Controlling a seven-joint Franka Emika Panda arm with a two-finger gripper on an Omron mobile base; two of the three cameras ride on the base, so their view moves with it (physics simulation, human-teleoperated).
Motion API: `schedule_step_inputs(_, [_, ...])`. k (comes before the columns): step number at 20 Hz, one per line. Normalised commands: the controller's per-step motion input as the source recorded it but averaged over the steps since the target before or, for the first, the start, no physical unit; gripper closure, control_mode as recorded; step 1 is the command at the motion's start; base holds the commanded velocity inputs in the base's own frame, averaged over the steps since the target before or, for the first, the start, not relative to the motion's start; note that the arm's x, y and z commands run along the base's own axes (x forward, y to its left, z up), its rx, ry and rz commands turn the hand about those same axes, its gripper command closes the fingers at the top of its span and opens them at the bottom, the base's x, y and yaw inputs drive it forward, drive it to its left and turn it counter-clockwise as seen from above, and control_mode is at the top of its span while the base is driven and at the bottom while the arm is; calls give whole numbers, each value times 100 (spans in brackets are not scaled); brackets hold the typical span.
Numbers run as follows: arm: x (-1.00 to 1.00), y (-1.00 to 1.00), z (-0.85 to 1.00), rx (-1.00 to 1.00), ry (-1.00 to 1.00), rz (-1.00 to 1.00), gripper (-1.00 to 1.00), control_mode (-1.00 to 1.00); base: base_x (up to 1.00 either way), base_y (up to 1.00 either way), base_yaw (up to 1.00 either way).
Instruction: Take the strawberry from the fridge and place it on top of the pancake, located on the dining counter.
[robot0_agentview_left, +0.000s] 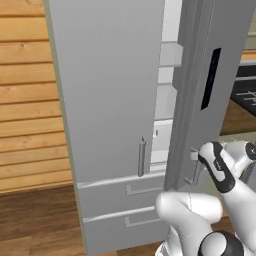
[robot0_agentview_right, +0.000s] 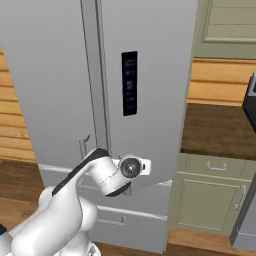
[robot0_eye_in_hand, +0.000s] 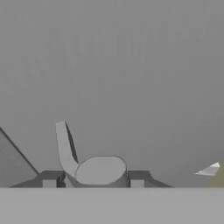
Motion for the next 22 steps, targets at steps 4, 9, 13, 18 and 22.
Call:
schedule_step_inputs(4, [-37, -84, 0, 5, 0, -3, 100, -100, 0, 0, 0])
schedule_step_inputs(9, [-20, -76, 7, 5, 0, 0, -100, -100, 0, 0, 0])
schedule_step_inputs(13, [-7, -66, 6, 4, 0, 0, -100, -100, 0, 0, 0])
schedule_step_inputs(18, [-31, -29, 18, 1, 2, 0, -100, -100, 0, 0, 0])
schedule_step_inputs(22, [-58, -37, 86, 10, 1, 0, -100, -100, 0, 0, 0])
